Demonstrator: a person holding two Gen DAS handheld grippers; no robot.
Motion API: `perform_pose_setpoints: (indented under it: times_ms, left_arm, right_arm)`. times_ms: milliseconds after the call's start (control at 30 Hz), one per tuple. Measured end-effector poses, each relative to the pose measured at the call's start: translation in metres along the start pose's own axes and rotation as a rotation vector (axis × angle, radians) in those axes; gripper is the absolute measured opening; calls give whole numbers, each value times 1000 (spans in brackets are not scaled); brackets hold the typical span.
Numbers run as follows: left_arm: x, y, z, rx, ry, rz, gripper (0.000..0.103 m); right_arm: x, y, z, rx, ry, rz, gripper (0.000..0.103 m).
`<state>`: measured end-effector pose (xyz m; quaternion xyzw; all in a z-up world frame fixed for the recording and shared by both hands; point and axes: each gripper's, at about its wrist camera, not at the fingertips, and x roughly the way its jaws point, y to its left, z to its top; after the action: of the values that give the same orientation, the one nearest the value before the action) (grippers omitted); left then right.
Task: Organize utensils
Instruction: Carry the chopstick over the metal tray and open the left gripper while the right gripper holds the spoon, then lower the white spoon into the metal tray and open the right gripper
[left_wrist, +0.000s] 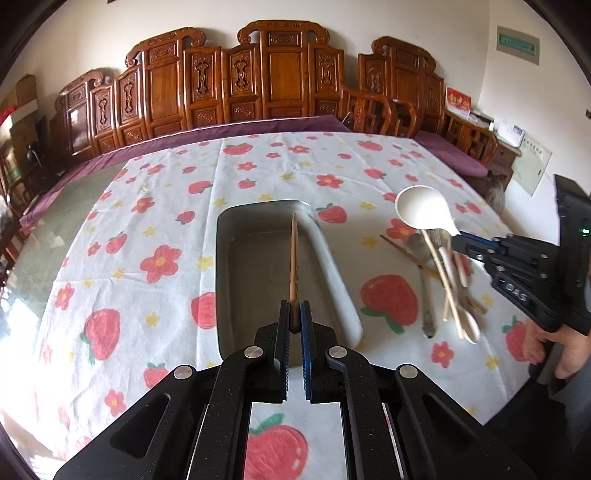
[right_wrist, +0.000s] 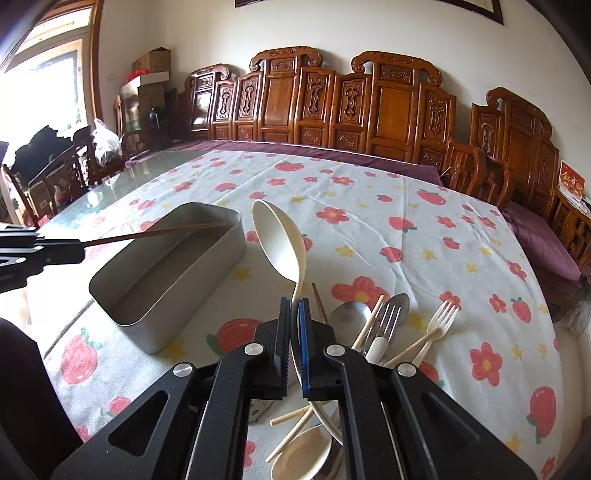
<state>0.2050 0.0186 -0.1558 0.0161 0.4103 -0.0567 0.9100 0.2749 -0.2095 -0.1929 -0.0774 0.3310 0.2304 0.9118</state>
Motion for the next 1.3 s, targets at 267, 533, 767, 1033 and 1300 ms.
perform_pose_setpoints:
  times_ms: [267, 533, 767, 1033, 1300]
  left_arm:
    - [26, -3, 2, 36, 49, 21, 5]
    - [33, 4, -5, 12, 54, -1, 24]
    - [21, 17, -2, -17, 2, -13, 29]
    - [8, 47, -1, -72, -42, 7, 43]
    - [-1, 78, -1, -130, -71, 32, 46]
  right_arm:
    - [4, 2, -1, -1, 15, 13, 5]
    - [5, 10, 3, 18, 32, 31, 5]
    - [5, 36, 19, -9, 52, 55, 5]
    - [25, 71, 51, 46, 76, 123, 5]
    - [64, 101, 71, 174, 143, 202, 5]
